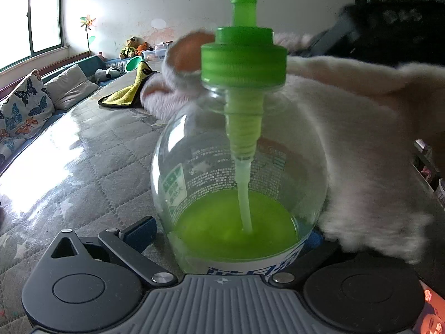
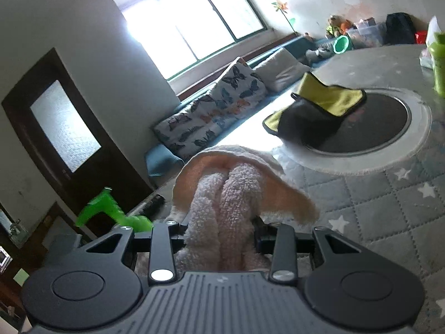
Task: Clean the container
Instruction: 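Rub the towel across the bottle's side with the right gripper while the left gripper holds it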
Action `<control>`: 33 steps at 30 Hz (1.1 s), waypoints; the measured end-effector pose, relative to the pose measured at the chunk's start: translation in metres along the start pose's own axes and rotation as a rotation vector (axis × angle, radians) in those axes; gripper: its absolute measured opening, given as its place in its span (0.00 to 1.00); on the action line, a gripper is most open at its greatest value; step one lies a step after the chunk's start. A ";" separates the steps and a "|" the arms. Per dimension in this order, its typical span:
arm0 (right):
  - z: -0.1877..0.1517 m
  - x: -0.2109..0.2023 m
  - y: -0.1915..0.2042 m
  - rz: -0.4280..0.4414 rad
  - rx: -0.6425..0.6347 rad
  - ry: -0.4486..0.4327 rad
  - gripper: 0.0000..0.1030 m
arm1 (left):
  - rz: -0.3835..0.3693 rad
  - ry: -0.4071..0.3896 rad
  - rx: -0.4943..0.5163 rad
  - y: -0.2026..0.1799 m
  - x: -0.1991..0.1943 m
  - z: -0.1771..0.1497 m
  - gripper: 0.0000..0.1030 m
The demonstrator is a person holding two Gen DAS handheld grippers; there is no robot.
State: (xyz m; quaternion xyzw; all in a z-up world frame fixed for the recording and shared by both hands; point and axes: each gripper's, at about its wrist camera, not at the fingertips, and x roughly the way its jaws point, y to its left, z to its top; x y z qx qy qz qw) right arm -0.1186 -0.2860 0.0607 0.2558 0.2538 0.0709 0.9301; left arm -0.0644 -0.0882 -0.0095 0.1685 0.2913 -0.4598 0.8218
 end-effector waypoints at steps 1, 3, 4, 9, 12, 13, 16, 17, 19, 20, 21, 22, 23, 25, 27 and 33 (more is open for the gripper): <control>-0.001 0.003 -0.005 -0.003 0.018 0.007 0.36 | 0.000 0.000 0.000 0.000 0.000 0.000 1.00; -0.004 0.006 -0.014 -0.009 0.051 0.025 0.36 | 0.000 0.000 0.000 0.000 0.000 0.000 1.00; -0.006 0.008 -0.018 -0.016 0.059 0.038 0.36 | 0.000 0.000 0.000 0.000 0.001 0.000 1.00; -0.024 0.017 -0.028 -0.074 0.042 0.106 0.36 | 0.000 0.000 0.000 0.000 0.001 0.000 1.00; -0.032 0.013 -0.027 -0.089 0.012 0.111 0.36 | 0.000 0.000 -0.001 0.000 0.001 0.000 1.00; -0.032 0.011 -0.026 -0.091 0.006 0.112 0.36 | 0.000 0.000 -0.001 -0.001 0.001 0.000 1.00; -0.030 0.004 -0.021 -0.093 -0.012 0.105 0.36 | 0.000 0.000 -0.001 -0.001 0.000 0.000 1.00; -0.029 0.001 -0.020 -0.091 -0.014 0.099 0.36 | -0.001 0.000 -0.001 0.000 0.000 0.001 1.00; -0.025 -0.006 -0.015 -0.080 -0.014 0.077 0.36 | -0.001 0.000 -0.001 0.000 0.000 0.001 1.00; -0.023 -0.010 -0.013 -0.073 -0.014 0.064 0.36 | -0.001 0.000 -0.001 0.000 0.000 0.000 1.00; -0.020 -0.013 -0.010 -0.064 -0.017 0.048 0.36 | 0.000 0.000 -0.001 0.000 -0.001 0.001 1.00; -0.017 -0.016 -0.007 -0.051 -0.019 0.032 0.36 | 0.000 0.000 0.000 -0.001 -0.001 0.001 1.00; -0.014 -0.019 -0.004 -0.038 -0.021 0.018 0.36 | 0.000 0.000 0.000 -0.001 -0.001 0.001 1.00; -0.006 -0.023 0.001 -0.008 -0.030 -0.009 0.36 | 0.000 0.000 0.000 -0.001 -0.001 0.001 1.00; 0.000 -0.023 0.005 0.019 -0.036 -0.024 0.36 | 0.000 0.000 -0.001 -0.001 -0.002 0.001 1.00; 0.004 0.000 0.001 0.035 0.001 -0.003 0.36 | 0.000 0.000 0.000 0.000 0.000 0.001 1.00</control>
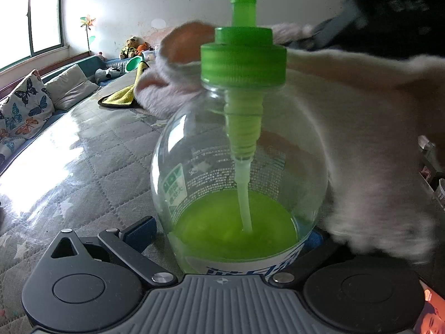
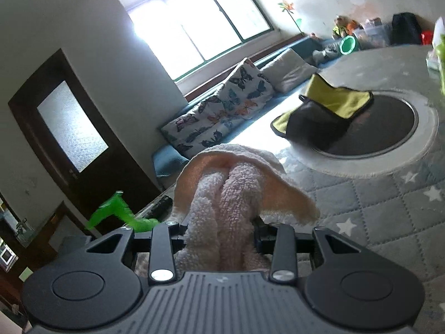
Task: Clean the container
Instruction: 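Rub the towel across the bottle's side with the right gripper while the left gripper holds it, then sweep the towel over the bottle's shoulder with the right gripper while the left gripper holds it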
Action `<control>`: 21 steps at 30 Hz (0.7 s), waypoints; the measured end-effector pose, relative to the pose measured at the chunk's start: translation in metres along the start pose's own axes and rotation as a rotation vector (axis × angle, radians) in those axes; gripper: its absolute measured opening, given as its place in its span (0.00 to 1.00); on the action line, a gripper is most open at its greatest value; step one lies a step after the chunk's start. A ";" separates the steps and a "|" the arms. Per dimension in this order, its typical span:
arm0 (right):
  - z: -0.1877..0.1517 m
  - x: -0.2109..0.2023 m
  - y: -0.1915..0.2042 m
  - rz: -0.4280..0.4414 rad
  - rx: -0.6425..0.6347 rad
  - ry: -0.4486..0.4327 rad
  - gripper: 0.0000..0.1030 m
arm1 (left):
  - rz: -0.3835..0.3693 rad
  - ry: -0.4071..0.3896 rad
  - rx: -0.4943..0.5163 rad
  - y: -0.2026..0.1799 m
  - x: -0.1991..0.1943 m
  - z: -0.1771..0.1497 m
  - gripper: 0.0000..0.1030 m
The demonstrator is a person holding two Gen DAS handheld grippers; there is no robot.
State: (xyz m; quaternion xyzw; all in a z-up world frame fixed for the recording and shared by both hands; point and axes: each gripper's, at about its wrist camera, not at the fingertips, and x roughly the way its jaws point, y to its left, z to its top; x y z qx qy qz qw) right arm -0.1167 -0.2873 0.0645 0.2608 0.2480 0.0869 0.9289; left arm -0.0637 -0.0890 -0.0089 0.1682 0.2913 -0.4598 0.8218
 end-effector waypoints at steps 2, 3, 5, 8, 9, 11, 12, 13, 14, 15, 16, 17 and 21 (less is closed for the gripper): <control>0.000 0.006 -0.008 -0.003 0.031 0.011 0.36 | 0.000 0.000 0.000 0.000 0.000 0.000 1.00; -0.001 0.009 -0.013 -0.008 0.046 0.022 0.36 | -0.001 0.000 -0.001 0.000 -0.001 0.000 1.00; -0.004 0.014 -0.021 -0.029 0.062 0.045 0.36 | -0.001 0.000 -0.001 0.000 0.000 0.000 1.00; -0.015 0.020 -0.032 -0.059 0.082 0.085 0.36 | -0.001 0.000 -0.001 0.001 0.000 0.001 1.00; -0.019 0.022 -0.035 -0.066 0.088 0.095 0.36 | -0.001 0.000 -0.001 0.001 0.000 0.001 1.00; -0.026 0.022 -0.037 -0.077 0.084 0.106 0.36 | -0.001 0.000 -0.002 0.001 0.001 0.002 1.00; -0.029 0.021 -0.037 -0.081 0.079 0.110 0.36 | -0.001 0.000 -0.002 0.001 0.001 0.002 1.00; -0.031 0.020 -0.036 -0.082 0.070 0.111 0.36 | -0.001 0.000 -0.002 0.000 0.001 0.002 1.00; -0.032 0.019 -0.035 -0.082 0.062 0.113 0.36 | -0.001 0.000 -0.002 0.001 0.001 0.003 1.00; -0.033 0.018 -0.033 -0.084 0.051 0.115 0.36 | -0.001 0.000 -0.002 0.001 0.001 0.003 1.00; -0.034 0.017 -0.031 -0.086 0.037 0.118 0.36 | -0.001 0.000 -0.002 0.001 0.001 0.003 1.00; -0.036 0.016 -0.027 -0.091 0.023 0.120 0.36 | -0.001 0.000 -0.002 0.001 0.001 0.003 1.00; -0.040 0.006 -0.016 -0.104 -0.020 0.119 0.36 | -0.002 0.000 -0.003 0.002 0.003 0.004 1.00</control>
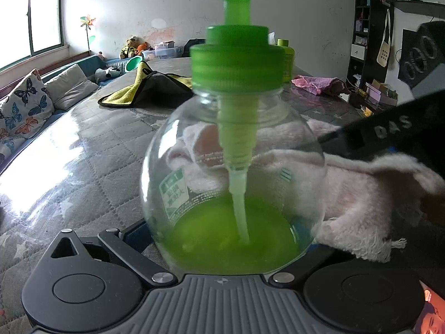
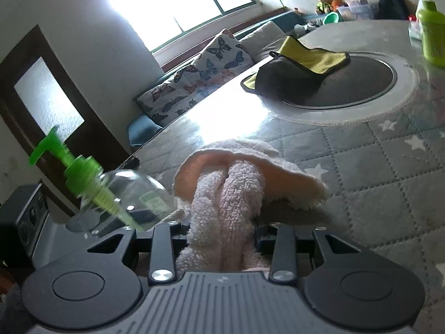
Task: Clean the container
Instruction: 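Sweep the towel over the bottle's shoulder with the right gripper while the left gripper holds it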
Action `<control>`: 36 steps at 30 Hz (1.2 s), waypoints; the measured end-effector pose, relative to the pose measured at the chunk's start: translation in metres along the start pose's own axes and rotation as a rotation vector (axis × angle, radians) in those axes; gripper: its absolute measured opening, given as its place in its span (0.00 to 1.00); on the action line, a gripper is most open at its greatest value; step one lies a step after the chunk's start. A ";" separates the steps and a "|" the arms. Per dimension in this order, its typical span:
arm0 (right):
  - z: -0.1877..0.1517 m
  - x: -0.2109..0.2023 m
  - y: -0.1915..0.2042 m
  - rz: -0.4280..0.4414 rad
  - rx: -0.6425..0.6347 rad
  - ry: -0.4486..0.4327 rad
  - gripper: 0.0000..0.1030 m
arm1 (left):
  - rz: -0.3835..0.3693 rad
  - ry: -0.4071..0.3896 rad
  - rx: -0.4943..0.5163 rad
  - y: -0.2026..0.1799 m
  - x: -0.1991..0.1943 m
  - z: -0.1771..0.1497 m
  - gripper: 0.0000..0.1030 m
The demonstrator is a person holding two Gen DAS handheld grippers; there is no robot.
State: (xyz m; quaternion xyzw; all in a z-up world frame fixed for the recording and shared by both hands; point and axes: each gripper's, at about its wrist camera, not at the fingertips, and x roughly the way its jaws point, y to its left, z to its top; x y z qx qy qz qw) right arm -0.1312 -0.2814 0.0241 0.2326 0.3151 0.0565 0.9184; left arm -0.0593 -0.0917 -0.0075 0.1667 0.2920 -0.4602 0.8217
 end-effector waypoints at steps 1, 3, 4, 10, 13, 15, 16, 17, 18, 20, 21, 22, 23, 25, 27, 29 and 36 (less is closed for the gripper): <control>-0.001 -0.004 0.002 0.000 -0.002 -0.003 0.36 | 0.000 0.000 0.000 0.000 0.000 0.000 1.00; -0.001 -0.011 0.004 0.008 -0.001 -0.014 0.36 | 0.000 0.000 -0.001 0.000 0.000 0.001 1.00; 0.000 -0.016 0.006 0.015 -0.002 -0.025 0.36 | 0.000 0.000 0.000 0.000 0.000 0.000 1.00; 0.015 -0.039 0.019 0.082 -0.020 -0.112 0.36 | 0.000 0.000 0.000 0.001 0.000 0.000 1.00; 0.027 -0.035 0.024 0.125 -0.014 -0.124 0.36 | 0.001 0.000 0.001 0.001 0.001 0.000 1.00; 0.032 -0.027 0.024 0.137 0.001 -0.119 0.36 | 0.001 0.000 0.001 0.000 0.001 0.000 1.00; 0.034 -0.022 0.021 0.146 0.018 -0.111 0.36 | 0.001 0.000 0.001 0.001 0.001 0.000 1.00; 0.036 -0.017 0.018 0.160 0.041 -0.102 0.36 | 0.000 0.000 0.000 0.001 0.001 0.000 1.00; 0.037 -0.012 0.013 0.172 0.067 -0.094 0.36 | 0.000 0.000 0.000 0.001 0.001 0.000 1.00; 0.038 -0.005 0.003 0.194 0.114 -0.073 0.38 | 0.000 0.000 0.000 0.001 0.001 0.001 1.00; 0.038 -0.002 -0.001 0.193 0.126 -0.066 0.38 | 0.000 0.000 0.000 0.001 0.001 0.001 1.00; 0.038 0.002 -0.004 0.181 0.132 -0.056 0.38 | 0.000 0.000 0.000 0.001 0.001 0.001 1.00; 0.036 0.007 -0.008 0.161 0.134 -0.043 0.38 | 0.000 0.000 0.000 0.001 0.002 0.001 1.00; 0.031 0.014 -0.014 0.130 0.137 -0.015 0.38 | 0.000 0.000 0.000 0.001 0.002 0.001 1.00; 0.025 0.019 -0.019 0.110 0.146 0.010 0.38 | 0.000 -0.001 0.000 0.001 0.002 0.001 1.00; 0.018 0.020 -0.021 0.097 0.144 0.021 0.38 | -0.001 -0.001 0.000 0.001 0.001 0.001 1.00; 0.011 0.002 -0.014 0.073 0.093 0.004 0.38 | -0.001 -0.001 -0.001 0.001 0.000 0.001 1.00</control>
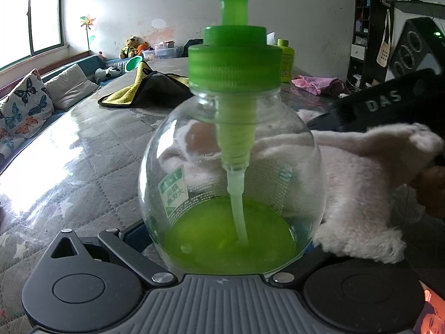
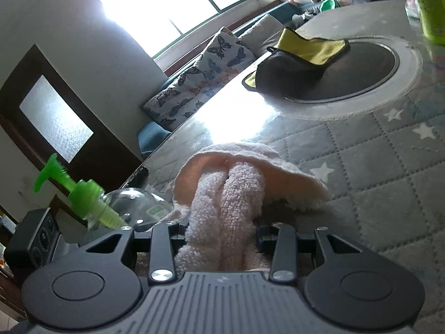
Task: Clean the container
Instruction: 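Sweep the towel over the bottle's shoulder with the right gripper while the left gripper holds it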
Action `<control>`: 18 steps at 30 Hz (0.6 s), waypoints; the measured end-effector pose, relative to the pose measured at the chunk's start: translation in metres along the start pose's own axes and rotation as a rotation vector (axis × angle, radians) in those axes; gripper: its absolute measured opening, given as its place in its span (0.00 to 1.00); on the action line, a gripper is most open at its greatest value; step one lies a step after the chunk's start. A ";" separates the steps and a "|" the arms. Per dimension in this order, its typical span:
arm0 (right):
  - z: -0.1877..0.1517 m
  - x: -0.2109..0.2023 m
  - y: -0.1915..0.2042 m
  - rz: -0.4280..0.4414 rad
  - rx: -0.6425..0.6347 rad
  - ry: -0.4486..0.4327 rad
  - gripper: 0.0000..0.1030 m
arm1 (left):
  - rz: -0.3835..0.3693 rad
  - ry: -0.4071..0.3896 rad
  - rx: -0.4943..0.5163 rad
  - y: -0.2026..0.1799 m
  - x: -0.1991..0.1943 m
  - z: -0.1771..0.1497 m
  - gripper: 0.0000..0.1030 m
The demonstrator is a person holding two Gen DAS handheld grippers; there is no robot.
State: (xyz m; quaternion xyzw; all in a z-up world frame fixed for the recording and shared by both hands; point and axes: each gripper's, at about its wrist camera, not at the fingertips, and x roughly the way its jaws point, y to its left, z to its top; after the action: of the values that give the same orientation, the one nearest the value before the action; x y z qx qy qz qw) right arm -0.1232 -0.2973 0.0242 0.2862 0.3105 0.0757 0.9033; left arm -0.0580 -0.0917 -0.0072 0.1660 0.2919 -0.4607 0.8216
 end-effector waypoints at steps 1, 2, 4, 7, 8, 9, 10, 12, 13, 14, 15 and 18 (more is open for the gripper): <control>0.001 -0.004 0.002 0.006 -0.001 -0.011 0.38 | 0.000 0.000 0.000 0.000 0.000 0.000 1.00; 0.002 -0.007 0.003 0.017 0.002 -0.024 0.38 | 0.000 0.000 0.000 0.000 0.000 0.000 1.00; 0.005 -0.014 0.007 0.040 0.008 -0.051 0.38 | 0.000 0.000 0.000 0.000 -0.001 0.000 1.00; 0.016 -0.016 0.012 0.089 0.008 -0.070 0.38 | 0.000 0.000 0.000 -0.001 -0.001 -0.001 1.00; 0.020 -0.014 0.014 0.097 0.002 -0.067 0.38 | 0.000 0.000 0.000 -0.001 -0.001 -0.001 1.00; 0.024 -0.011 0.016 0.105 -0.003 -0.064 0.38 | 0.000 0.000 0.000 -0.001 -0.001 -0.001 1.00; 0.028 -0.008 0.018 0.111 -0.008 -0.060 0.38 | 0.000 0.000 0.000 -0.001 -0.001 -0.001 1.00; 0.034 0.001 0.020 0.124 -0.006 -0.045 0.38 | 0.000 0.000 0.000 -0.001 0.000 -0.001 1.00; 0.038 0.007 0.020 0.133 -0.003 -0.035 0.40 | 0.000 0.000 0.000 -0.001 0.000 -0.001 1.00; 0.042 0.012 0.020 0.144 0.003 -0.027 0.40 | 0.000 0.000 0.000 -0.001 0.000 -0.001 1.00; 0.044 0.016 0.020 0.157 0.012 -0.018 0.40 | 0.000 0.000 0.000 -0.001 0.000 -0.001 1.00; 0.050 0.031 0.016 0.180 0.038 0.013 0.40 | -0.001 0.000 -0.001 -0.002 -0.001 -0.002 1.00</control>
State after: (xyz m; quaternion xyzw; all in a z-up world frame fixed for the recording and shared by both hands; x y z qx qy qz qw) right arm -0.0678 -0.2980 0.0490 0.3298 0.2908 0.1525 0.8851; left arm -0.0603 -0.0910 -0.0078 0.1654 0.2921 -0.4611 0.8214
